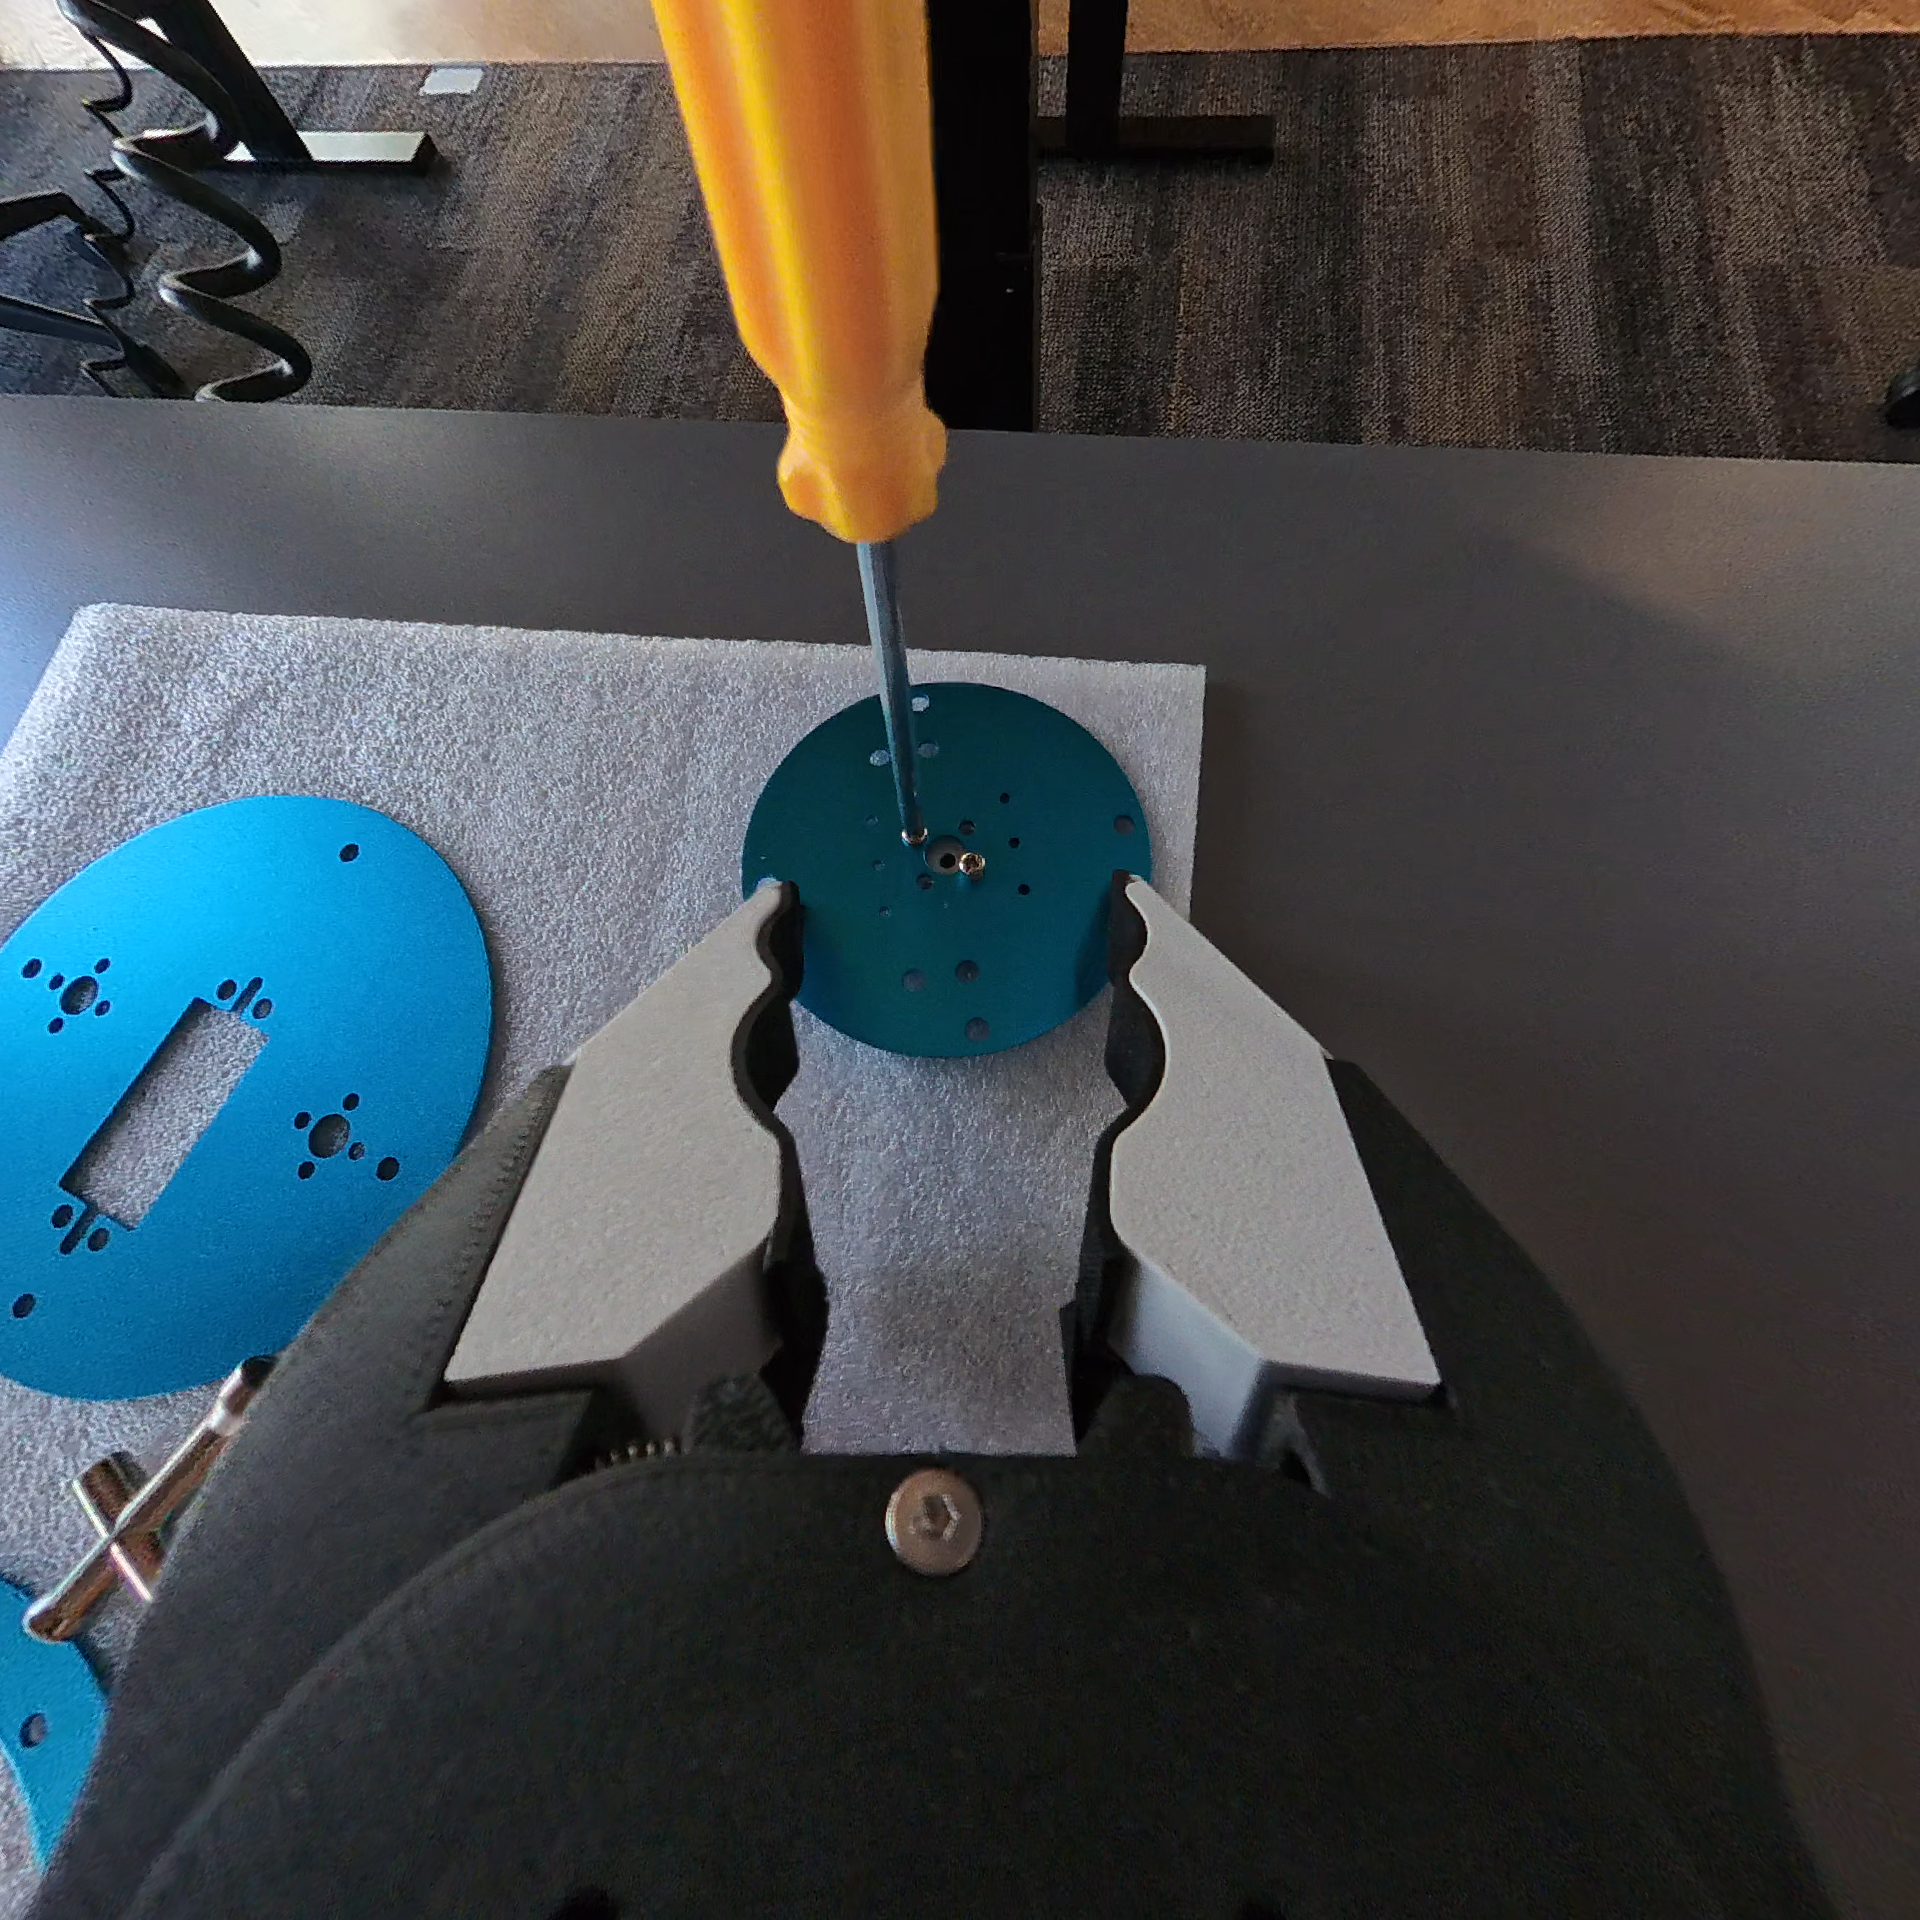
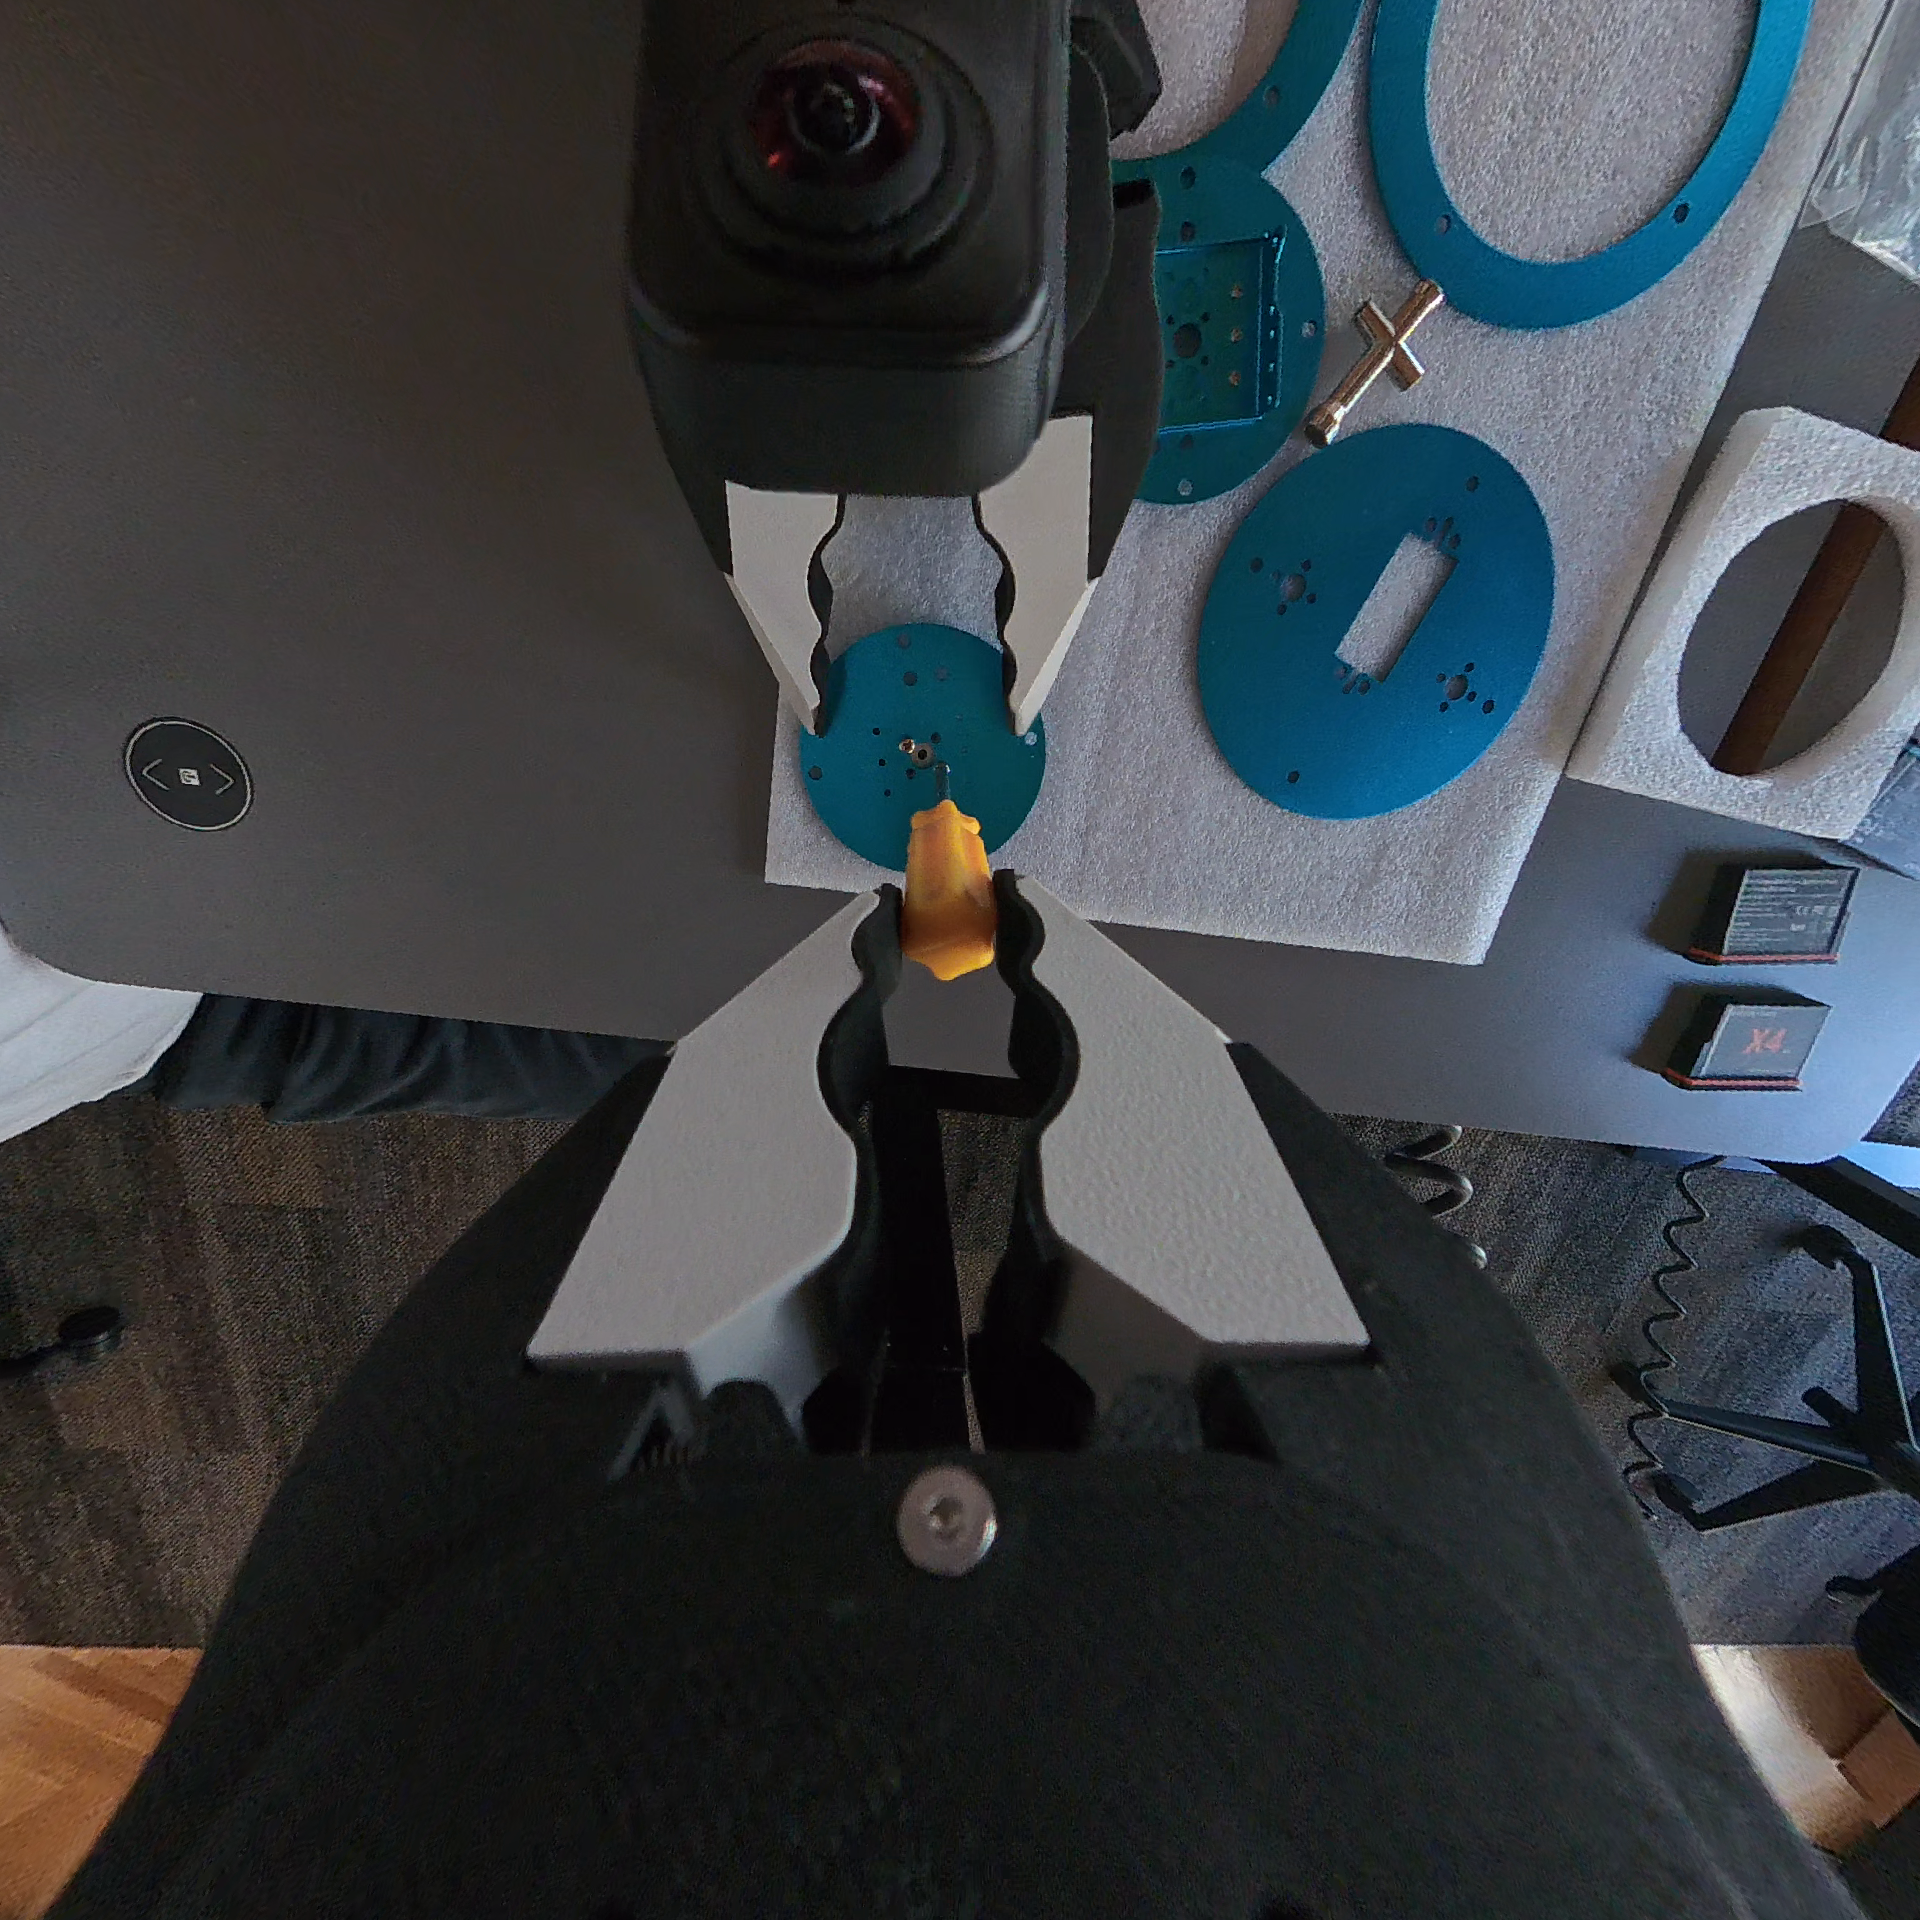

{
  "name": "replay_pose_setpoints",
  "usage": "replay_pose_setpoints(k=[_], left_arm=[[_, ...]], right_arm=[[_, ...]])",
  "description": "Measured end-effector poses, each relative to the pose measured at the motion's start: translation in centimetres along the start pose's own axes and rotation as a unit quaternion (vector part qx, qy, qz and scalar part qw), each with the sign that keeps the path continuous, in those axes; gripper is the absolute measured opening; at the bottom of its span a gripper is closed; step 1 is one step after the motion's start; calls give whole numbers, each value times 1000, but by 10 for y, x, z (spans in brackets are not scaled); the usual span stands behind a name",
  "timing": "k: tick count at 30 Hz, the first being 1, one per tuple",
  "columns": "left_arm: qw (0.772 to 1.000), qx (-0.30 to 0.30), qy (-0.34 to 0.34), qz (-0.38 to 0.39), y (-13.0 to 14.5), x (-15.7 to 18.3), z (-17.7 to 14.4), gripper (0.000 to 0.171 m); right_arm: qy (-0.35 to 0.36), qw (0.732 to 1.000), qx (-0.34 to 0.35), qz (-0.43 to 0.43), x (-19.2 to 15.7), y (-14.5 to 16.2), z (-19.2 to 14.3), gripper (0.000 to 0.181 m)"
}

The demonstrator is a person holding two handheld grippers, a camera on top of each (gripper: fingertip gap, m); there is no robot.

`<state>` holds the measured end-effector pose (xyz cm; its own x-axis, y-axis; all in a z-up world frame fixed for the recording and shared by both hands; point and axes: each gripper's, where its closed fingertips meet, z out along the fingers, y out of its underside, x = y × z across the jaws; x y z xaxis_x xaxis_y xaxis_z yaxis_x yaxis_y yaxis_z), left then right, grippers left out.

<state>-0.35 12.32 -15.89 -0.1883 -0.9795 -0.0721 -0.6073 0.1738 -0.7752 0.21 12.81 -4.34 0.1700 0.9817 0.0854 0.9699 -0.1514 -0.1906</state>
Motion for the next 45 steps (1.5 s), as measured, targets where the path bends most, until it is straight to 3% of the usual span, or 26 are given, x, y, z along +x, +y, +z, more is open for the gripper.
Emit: replay_pose_setpoints(k=[10,14,17,18,23,32,45], left_arm=[[998,-1,26,-53,0,1,1,57],[998,-1,26,-52,0,1,1,57],[998,-1,24,-51,0,1,1,56],[998,-1,24,-51,-1,1,1,56],[999,-1,17,-42,-1,1,1,55],[999,-3,14,-42,0,1,1,53],[998,0,20,-57,-1,0,1,50]], right_arm=[[-10,998,-36,48,5,5,1,18],[-10,984,-49,170,8,9,1,19],[-6,943,-30,330,14,10,2,19],[-6,940,-30,340,15,11,2,19],[-3,942,-24,336,14,11,1,19],[11,974,-18,226,4,6,0,19],[-9,975,-12,223,6,11,-2,18]])
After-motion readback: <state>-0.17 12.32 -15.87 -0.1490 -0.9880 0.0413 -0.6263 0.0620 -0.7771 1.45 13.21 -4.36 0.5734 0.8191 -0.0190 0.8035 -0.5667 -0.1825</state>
